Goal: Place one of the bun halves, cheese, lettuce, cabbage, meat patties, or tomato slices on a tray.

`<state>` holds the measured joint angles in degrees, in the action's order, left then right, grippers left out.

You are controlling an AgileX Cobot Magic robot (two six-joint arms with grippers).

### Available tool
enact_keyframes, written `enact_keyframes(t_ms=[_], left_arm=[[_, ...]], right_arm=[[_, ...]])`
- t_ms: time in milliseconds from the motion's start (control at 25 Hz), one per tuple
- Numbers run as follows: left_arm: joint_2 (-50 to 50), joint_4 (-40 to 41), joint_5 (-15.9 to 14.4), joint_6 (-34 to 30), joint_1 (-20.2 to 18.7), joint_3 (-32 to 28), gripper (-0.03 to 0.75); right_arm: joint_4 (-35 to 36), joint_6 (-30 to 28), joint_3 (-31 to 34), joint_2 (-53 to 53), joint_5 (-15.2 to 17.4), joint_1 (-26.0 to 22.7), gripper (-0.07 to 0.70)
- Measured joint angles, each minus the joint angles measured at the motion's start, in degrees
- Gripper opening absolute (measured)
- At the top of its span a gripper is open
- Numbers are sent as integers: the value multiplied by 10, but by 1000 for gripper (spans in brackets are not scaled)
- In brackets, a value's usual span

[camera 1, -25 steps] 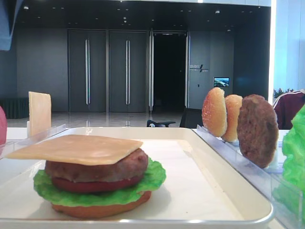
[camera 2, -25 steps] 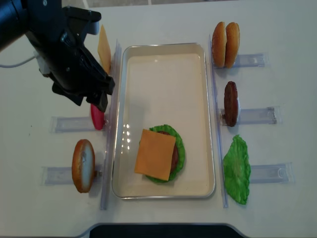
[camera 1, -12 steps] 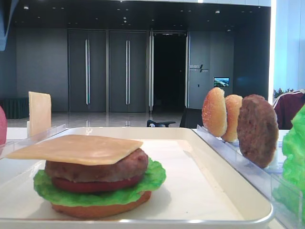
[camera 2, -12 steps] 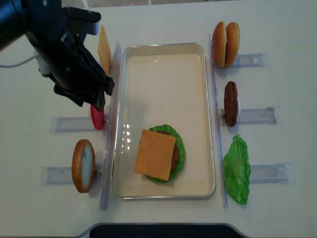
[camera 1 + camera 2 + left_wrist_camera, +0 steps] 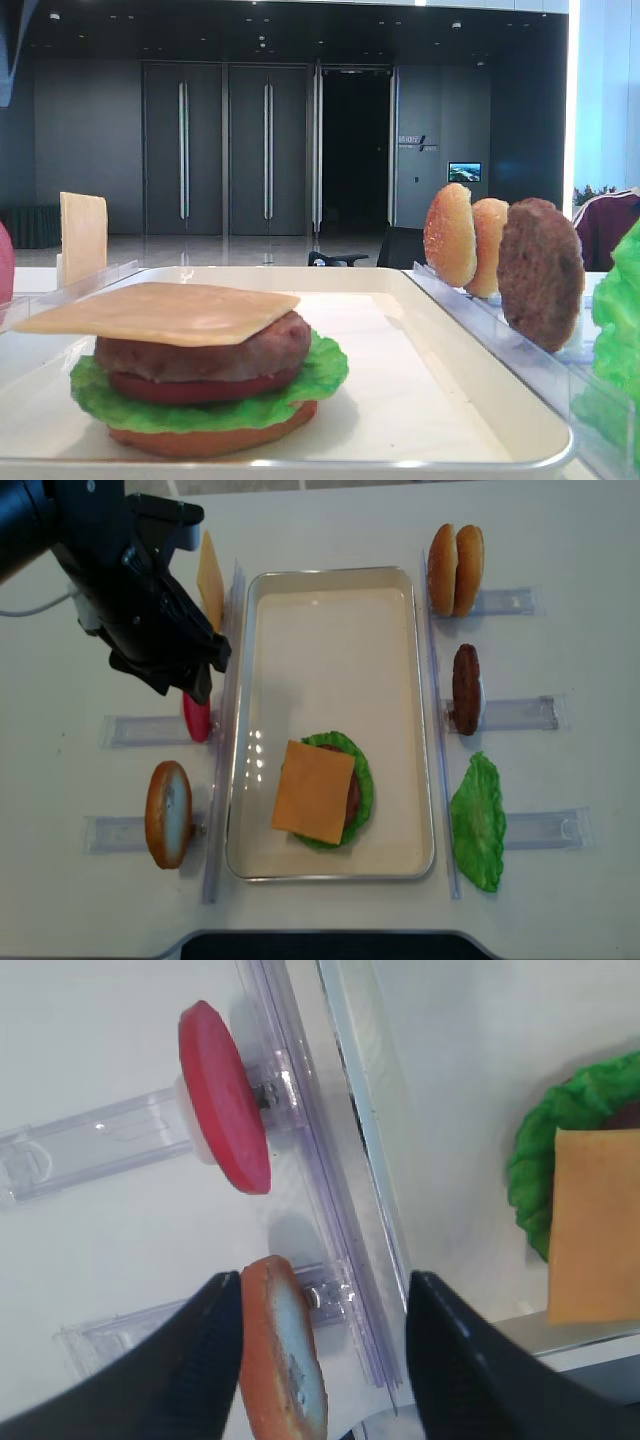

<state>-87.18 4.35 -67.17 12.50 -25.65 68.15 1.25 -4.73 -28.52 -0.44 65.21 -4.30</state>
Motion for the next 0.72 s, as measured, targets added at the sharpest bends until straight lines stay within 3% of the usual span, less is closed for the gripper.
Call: enact_keyframes(t_ms=[720], left_arm=[[0, 0, -13, 0, 0, 0, 397]], right_arm=[[0, 0, 0, 0, 0, 0, 427]])
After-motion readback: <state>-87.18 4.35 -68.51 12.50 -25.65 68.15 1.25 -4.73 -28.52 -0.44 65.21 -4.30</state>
